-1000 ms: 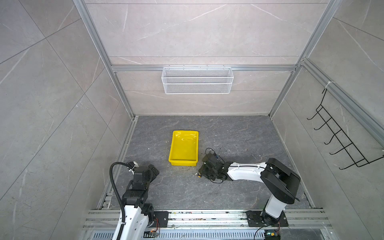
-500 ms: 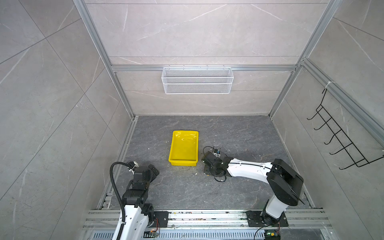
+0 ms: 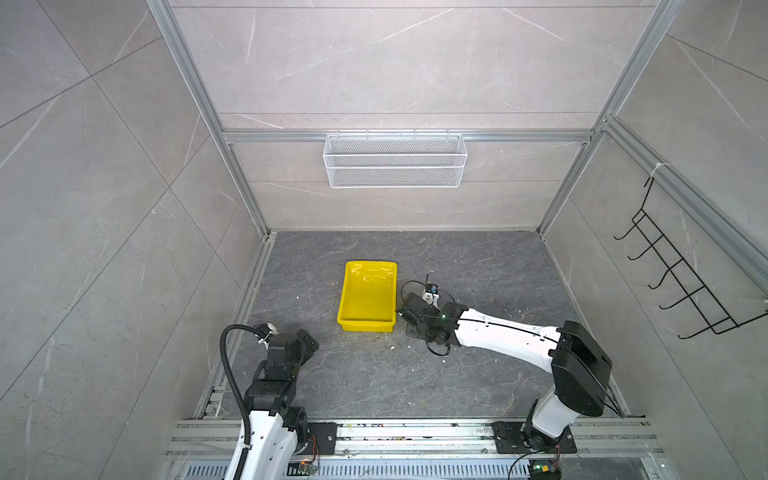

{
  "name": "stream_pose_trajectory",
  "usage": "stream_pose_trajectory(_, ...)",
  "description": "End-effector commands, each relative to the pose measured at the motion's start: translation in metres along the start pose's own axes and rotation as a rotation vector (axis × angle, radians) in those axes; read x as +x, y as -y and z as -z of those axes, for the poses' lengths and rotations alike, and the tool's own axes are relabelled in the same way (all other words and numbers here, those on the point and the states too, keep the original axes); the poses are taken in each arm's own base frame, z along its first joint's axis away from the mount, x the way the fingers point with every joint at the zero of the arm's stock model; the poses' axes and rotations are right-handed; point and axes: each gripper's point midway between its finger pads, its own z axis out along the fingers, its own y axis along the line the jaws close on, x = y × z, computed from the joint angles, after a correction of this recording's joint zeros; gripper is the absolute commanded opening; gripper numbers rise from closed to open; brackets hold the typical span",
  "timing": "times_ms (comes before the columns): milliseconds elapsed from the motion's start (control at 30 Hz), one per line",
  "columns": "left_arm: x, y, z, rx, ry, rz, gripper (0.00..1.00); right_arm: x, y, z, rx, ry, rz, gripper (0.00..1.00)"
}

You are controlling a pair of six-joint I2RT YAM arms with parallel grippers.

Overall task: Put the screwdriver in the bin
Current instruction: 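Lift the screwdriver and carry it over the yellow bin with the right gripper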

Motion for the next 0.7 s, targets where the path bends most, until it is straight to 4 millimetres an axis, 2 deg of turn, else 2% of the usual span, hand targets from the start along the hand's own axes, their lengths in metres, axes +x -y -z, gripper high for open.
stream_pose_trajectory(0, -0.004, 0.007, 0.002, 0.034, 0.014, 0.002, 0.94, -0.019, -0.023, 0.009, -0.019, 0.043, 0.050, 0.17)
stream_pose_trajectory(233, -0.002, 0.009, 0.002, 0.051, 0.007, 0.001, 0.94, -0.032, -0.089, -0.011, -0.101, 0.017, 0.042, 0.17)
stream_pose_trajectory(433, -0.001, 0.011, 0.001, 0.058, -0.002, -0.007, 0.93, -0.033, -0.121, -0.039, -0.104, -0.015, 0.039, 0.17)
stream_pose_trajectory(667, -0.004, 0.012, 0.002, 0.065, 0.018, -0.003, 0.93, -0.020, -0.145, -0.078, -0.061, -0.096, 0.078, 0.17)
